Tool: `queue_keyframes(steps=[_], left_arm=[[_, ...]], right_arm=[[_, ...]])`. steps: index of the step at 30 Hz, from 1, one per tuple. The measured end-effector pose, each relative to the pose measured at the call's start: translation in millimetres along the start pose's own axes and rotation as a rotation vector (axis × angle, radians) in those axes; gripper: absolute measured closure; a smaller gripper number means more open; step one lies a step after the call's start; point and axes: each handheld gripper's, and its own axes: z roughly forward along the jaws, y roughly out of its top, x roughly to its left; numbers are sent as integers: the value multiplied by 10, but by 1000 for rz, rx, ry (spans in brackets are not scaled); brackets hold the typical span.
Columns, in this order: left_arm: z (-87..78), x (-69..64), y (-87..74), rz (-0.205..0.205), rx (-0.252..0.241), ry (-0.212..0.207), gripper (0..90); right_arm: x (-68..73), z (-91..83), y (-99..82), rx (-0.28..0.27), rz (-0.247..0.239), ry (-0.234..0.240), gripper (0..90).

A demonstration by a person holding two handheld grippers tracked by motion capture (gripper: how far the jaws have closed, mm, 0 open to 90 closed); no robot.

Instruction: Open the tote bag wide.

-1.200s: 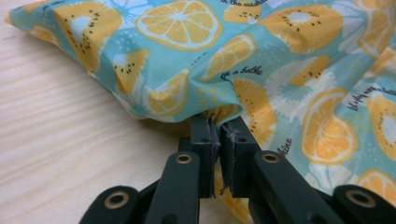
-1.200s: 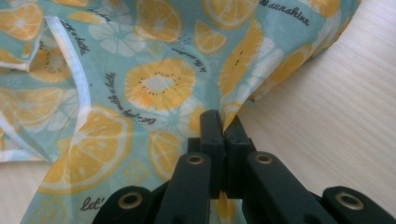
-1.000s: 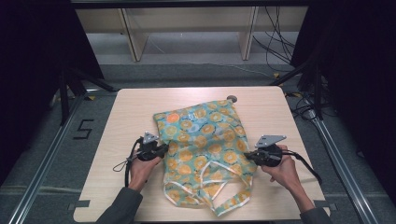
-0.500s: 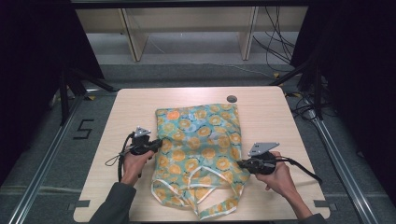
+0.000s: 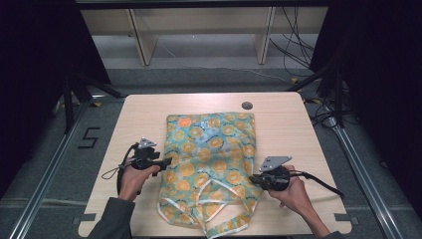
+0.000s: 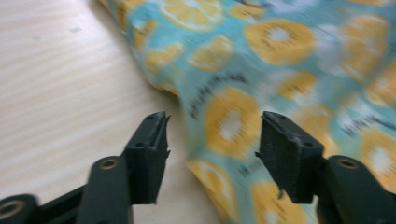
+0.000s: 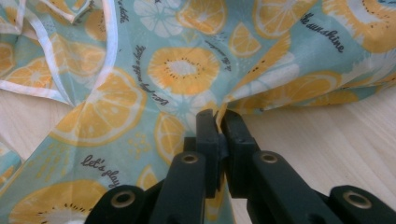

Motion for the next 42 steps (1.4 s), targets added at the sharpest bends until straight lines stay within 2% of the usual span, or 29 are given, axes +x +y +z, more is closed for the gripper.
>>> queue_keyframes(steps=[1,3,5,6,7,8,9,10,11,13,14,15,16,18,19,20,21,24,25,28,31,32,34,35,36,39,40,41,42], left_arm=[[-23,-30,-10,0,3,-12,376],[-109,-134,-27,22,10,-23,348],[-134,-177,-34,28,5,-25,333],[-193,-250,-46,55,4,-34,333],[-253,-341,-67,57,-13,-60,307],[-288,-387,-81,42,-18,-96,295],[-305,-435,-94,11,-40,-142,281],[-330,-479,-109,-6,-40,-178,267],[-343,-512,-121,-8,-42,-187,269],[-392,-597,-150,43,-38,-206,267],[-406,-653,-168,45,-33,-220,264],[-412,-706,-184,46,-30,-235,257],[-419,-758,-195,64,-26,-257,248],[-407,-875,-216,86,-30,-300,242],[-402,-899,-221,108,-23,-317,234],[-402,-899,-221,108,-23,-317,229],[-393,-973,-242,148,-8,-336,226],[-413,-1003,-283,171,1,-326,220],[-459,-977,-328,189,-10,-342,220],[-517,-863,-413,170,-16,-351,195],[-533,-770,-506,197,-1,-318,197],[-523,-756,-541,209,-11,-317,199],[-521,-729,-558,228,-3,-306,238],[-511,-685,-599,263,35,-272,237],[-511,-683,-616,266,33,-264,238],[-520,-654,-644,281,32,-251,272],[-523,-644,-649,316,40,-259,304],[-502,-652,-658,309,33,-243,317],[-485,-652,-664,321,42,-241,314]], right_arm=[[5,-7,1,7,17,-4,857],[-23,-16,5,17,-12,-3,845],[-19,14,-4,-6,0,-4,839],[-23,9,0,2,4,-3,831],[-48,15,3,19,-10,-3,812],[-41,35,0,0,7,-6,796],[-48,20,11,21,9,-4,775],[-45,36,9,2,28,-11,738],[-64,17,19,12,24,-21,695],[-78,17,27,7,43,-38,622],[-86,37,23,-18,47,-52,595],[-99,4,38,-3,61,-44,573],[-98,7,46,-29,83,-46,557],[-99,-21,66,-32,84,-60,538],[-88,-39,73,-38,94,-60,526],[-96,-54,74,-47,85,-82,513],[-83,-76,83,-43,117,-84,504],[-104,-88,91,-58,100,-82,492],[-110,-121,94,-64,107,-82,489],[-106,-139,75,-76,110,-81,486],[-78,-156,62,-70,118,-85,490],[-86,-161,65,-72,102,-77,497],[-88,-165,68,-71,105,-69,497],[-84,-175,67,-66,111,-77,497],[-77,-183,65,-64,109,-84,497],[-72,-181,53,-63,105,-73,495],[-76,-178,49,-59,99,-81,489],[-76,-174,46,-55,91,-88,489],[-77,-173,47,-49,87,-84,489]])
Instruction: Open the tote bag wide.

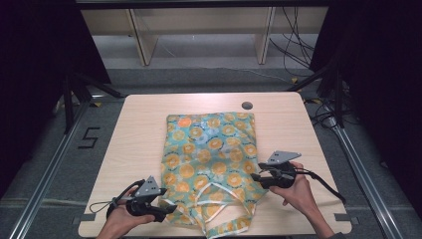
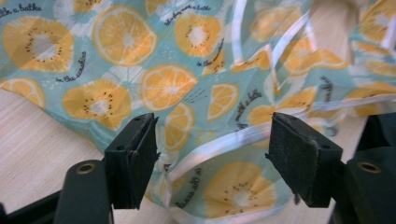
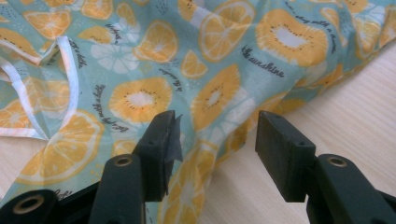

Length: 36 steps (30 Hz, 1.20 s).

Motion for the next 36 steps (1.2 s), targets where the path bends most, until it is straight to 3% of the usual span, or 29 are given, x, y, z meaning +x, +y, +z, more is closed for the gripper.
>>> queue_keyframes(steps=[3,6,10,13,16,20,23,24,26,30,31,32,36], left_arm=[[77,-10,-28,30,20,16,358],[129,-26,-52,103,39,38,431],[147,-10,-6,125,30,47,660],[107,3,88,95,-1,39,812],[40,35,220,97,-21,59,873],[40,132,377,70,-35,68,884],[47,222,469,-7,-82,65,884],[27,281,499,19,-75,75,884],[23,328,531,-40,-102,82,883],[-11,460,613,-62,-118,87,882],[-10,470,627,-85,-125,86,882],[-17,503,657,-78,-130,86,882],[-25,557,744,-101,-158,89,881]], right_arm=[[5,8,0,4,4,16,481],[8,-14,0,-10,18,5,481],[-2,-73,8,-32,19,18,481],[49,-155,52,-42,78,69,469],[131,-194,126,-84,23,121,462],[289,-216,205,-73,-11,162,456],[409,-201,245,-47,-46,193,444],[438,-188,251,-34,-58,203,437],[486,-173,250,-25,-64,216,433],[576,-77,210,11,-60,283,417],[601,-29,191,28,-63,294,414],[618,0,181,35,-67,292,412],[637,122,146,71,-62,208,402]])
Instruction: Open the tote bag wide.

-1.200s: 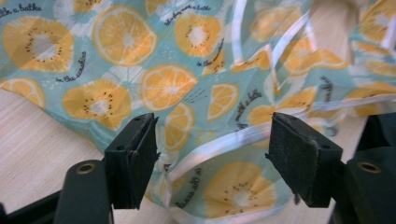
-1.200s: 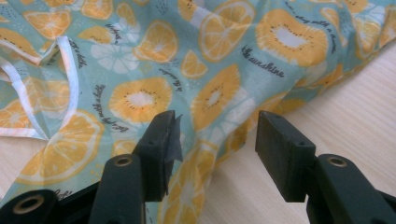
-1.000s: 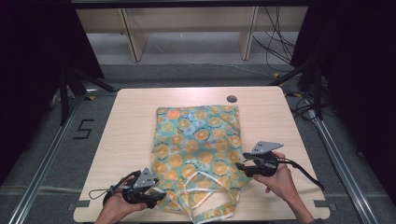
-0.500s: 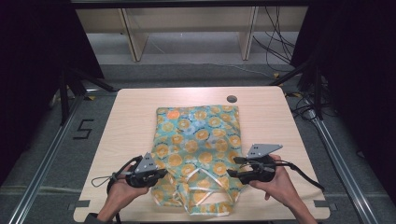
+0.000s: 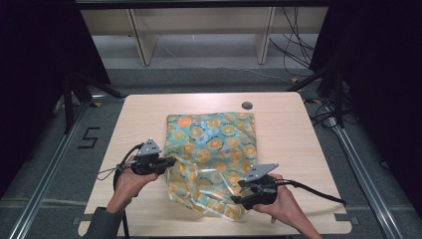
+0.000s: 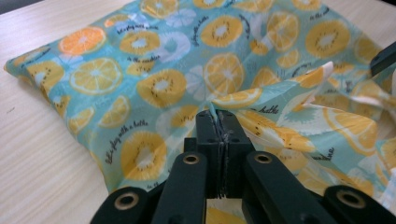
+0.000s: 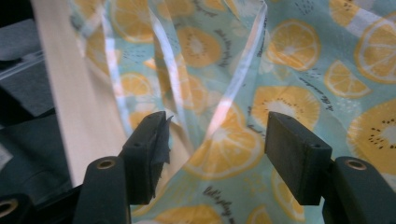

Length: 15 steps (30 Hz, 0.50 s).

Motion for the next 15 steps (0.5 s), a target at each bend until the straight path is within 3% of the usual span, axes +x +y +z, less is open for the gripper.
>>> queue_keyframes(steps=[2,3,4,6,7,8,9,11,13,14,15], left_arm=[[10,10,26,11,-6,-3,880],[29,-4,33,-9,-19,-12,880],[23,0,39,5,2,-14,879],[34,-12,38,10,-12,-8,877],[26,-7,36,13,-3,-13,876],[14,3,34,23,9,-18,875],[9,1,24,10,0,-10,874],[-6,31,10,13,4,-8,872],[-8,70,-20,14,17,-12,868],[1,70,-43,-10,17,-3,868],[5,88,-58,-3,20,-9,868]], right_arm=[[-1,68,-4,13,-10,-21,404],[11,114,-12,10,-6,-38,406],[17,161,-16,20,-17,-47,433],[35,225,-13,15,-39,-26,592],[38,259,-3,48,-39,-37,650],[24,287,0,67,-72,-60,747],[18,293,3,86,-76,-63,792],[-12,313,15,85,-93,-64,900],[-26,277,50,73,-132,-83,900],[-28,226,76,59,-105,-84,900],[-71,180,102,27,-125,-84,900]])
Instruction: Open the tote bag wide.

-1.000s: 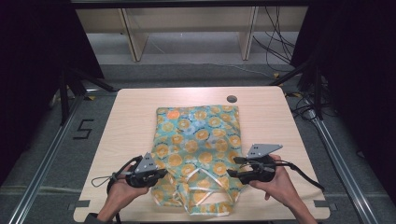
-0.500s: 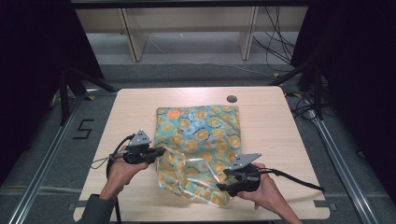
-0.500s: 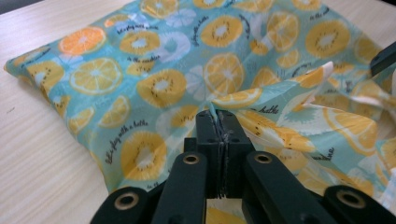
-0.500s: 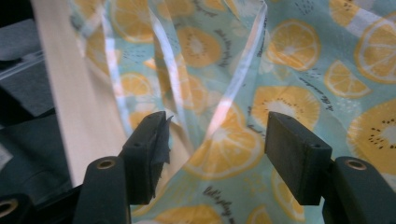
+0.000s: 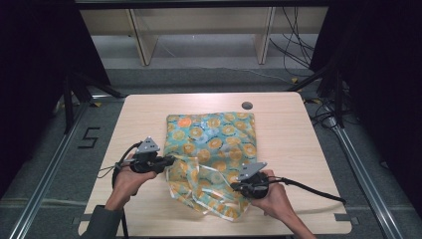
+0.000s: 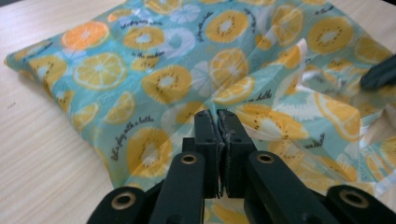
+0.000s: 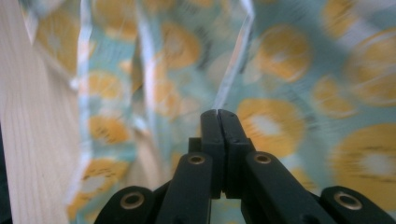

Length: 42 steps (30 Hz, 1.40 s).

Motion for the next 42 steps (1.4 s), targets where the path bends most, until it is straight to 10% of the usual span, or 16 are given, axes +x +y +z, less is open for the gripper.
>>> queue_keyframes(steps=[7,13,17,22,27,31,33,37,42], left_arm=[[92,15,-84,-4,48,-1,830],[61,-22,-60,16,58,-3,674],[-128,-154,91,86,64,47,465],[-261,-445,272,231,41,13,338],[138,-615,186,159,144,-98,244],[392,-660,101,181,226,-72,226],[481,-626,96,209,254,-52,259],[581,-523,122,254,213,-8,754],[534,-178,304,155,119,21,872]], right_arm=[[-369,-248,156,-67,34,-97,900],[-659,-83,253,-84,78,-107,900],[-785,-5,268,-74,93,-99,900],[-852,42,216,-36,119,-91,900],[-831,89,205,-46,118,-91,900],[-846,70,212,-32,110,-78,900],[-831,100,208,-44,121,-74,900],[-836,104,207,-26,111,-61,900],[-815,-9,242,-103,154,-37,855]])
